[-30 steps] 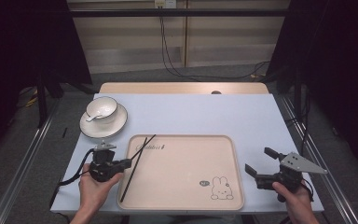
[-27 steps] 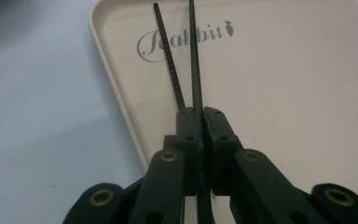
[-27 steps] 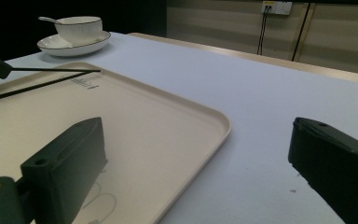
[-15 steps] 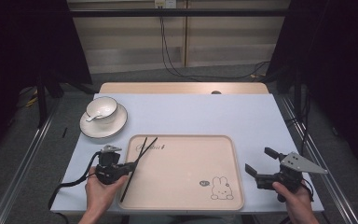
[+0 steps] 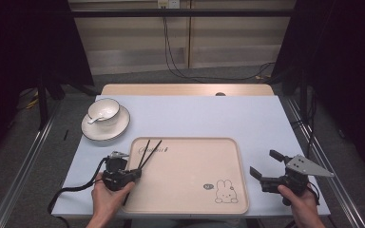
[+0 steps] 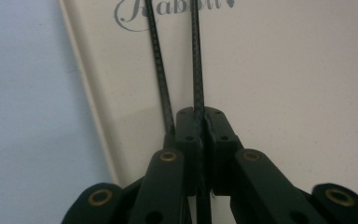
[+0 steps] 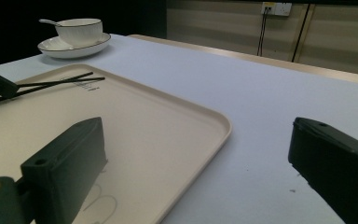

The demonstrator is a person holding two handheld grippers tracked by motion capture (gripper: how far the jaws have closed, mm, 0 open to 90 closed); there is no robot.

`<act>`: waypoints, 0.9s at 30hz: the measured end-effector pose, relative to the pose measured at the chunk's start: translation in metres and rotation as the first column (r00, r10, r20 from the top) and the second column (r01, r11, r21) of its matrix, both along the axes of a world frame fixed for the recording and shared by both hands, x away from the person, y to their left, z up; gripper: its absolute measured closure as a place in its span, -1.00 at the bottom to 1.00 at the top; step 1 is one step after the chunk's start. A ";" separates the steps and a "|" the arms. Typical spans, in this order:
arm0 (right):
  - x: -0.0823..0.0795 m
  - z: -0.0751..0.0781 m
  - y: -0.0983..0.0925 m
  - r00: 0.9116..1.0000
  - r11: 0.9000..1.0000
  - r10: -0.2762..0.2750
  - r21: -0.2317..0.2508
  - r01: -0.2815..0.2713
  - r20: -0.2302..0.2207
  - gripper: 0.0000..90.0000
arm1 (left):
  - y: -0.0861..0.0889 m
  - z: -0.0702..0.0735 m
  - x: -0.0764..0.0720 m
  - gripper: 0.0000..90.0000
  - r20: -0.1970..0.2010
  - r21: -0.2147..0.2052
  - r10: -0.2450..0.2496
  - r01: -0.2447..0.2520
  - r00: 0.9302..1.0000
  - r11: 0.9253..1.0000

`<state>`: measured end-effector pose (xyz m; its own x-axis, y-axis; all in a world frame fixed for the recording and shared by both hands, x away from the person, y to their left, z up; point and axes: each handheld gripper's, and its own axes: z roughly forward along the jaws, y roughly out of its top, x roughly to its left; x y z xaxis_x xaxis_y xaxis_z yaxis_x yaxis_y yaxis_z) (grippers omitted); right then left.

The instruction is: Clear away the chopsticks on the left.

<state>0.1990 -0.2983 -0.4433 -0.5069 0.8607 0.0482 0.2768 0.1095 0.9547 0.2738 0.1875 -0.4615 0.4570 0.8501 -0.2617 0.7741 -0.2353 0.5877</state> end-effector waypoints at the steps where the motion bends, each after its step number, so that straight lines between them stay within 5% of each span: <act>1: 0.000 0.000 0.000 1.000 1.000 0.000 0.000 0.000 0.000 -0.92 | 0.000 -0.001 0.000 0.90 -0.004 0.001 -0.012 0.012 1.000 1.000; 19: 0.001 0.000 0.001 1.000 1.000 0.013 -0.005 -0.013 -0.003 -0.92 | -0.001 -0.003 -0.001 0.79 -0.024 -0.032 -0.035 0.034 0.999 0.999; 27: 0.000 0.000 0.001 1.000 1.000 0.014 -0.004 -0.014 -0.001 -0.92 | -0.001 -0.002 -0.002 0.42 -0.001 -0.062 -0.104 0.103 0.995 0.993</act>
<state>0.1993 -0.2976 -0.4436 -0.5191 0.8535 0.0456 0.2763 0.1171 0.9539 0.2723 0.1867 -0.4633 0.5406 0.7806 -0.3138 0.7497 -0.2779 0.6005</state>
